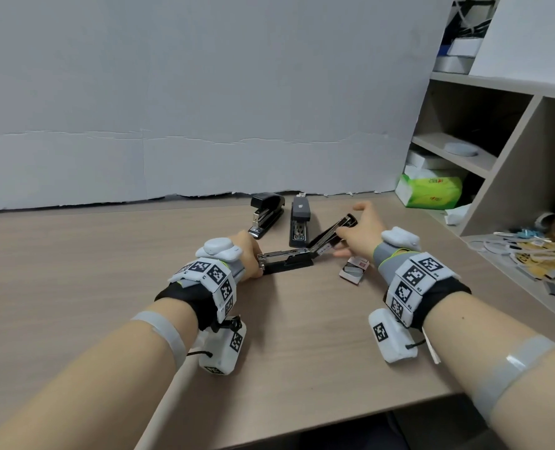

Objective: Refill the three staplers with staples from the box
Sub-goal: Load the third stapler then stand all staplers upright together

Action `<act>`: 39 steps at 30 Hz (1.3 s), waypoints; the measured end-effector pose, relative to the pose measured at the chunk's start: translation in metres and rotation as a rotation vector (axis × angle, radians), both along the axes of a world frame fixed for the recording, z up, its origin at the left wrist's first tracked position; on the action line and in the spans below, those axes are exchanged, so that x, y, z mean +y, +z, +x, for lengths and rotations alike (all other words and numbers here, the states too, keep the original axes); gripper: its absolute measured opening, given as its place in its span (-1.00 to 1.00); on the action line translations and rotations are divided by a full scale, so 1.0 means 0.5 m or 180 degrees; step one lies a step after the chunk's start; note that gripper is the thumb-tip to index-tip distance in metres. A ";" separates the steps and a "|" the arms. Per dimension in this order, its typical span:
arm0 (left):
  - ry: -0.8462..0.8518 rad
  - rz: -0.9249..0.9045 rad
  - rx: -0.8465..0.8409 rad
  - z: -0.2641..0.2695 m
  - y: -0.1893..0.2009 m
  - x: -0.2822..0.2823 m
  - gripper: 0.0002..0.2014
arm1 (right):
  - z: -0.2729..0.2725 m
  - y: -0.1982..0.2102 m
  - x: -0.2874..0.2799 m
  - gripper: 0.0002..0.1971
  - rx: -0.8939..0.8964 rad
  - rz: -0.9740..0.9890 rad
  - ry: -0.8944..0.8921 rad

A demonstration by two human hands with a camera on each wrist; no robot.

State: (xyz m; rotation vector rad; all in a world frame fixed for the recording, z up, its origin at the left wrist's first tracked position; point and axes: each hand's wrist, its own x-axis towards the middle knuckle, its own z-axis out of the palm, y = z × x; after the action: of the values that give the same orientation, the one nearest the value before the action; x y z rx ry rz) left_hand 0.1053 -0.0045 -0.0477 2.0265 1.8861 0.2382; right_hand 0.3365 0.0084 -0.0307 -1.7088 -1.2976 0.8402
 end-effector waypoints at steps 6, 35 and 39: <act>0.0120 0.0071 0.0045 -0.010 -0.010 0.003 -0.73 | 0.025 -0.014 0.049 -0.53 -0.1190 -0.0149 -0.0150; -0.0754 0.0474 -0.0610 0.201 0.069 -0.042 -0.85 | 0.103 -0.008 -0.022 -0.89 -0.2082 -0.0733 0.1279; -0.0671 0.0205 -0.0358 0.255 0.025 -0.026 -0.64 | 0.094 -0.007 -0.021 -0.87 -0.1981 -0.0708 0.1415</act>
State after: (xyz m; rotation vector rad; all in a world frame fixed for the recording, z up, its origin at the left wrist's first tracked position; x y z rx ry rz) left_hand 0.2328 -0.0174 -0.0351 2.1862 1.6034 0.3526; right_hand 0.3836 -0.0022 -0.0340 -1.9760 -2.1261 0.7372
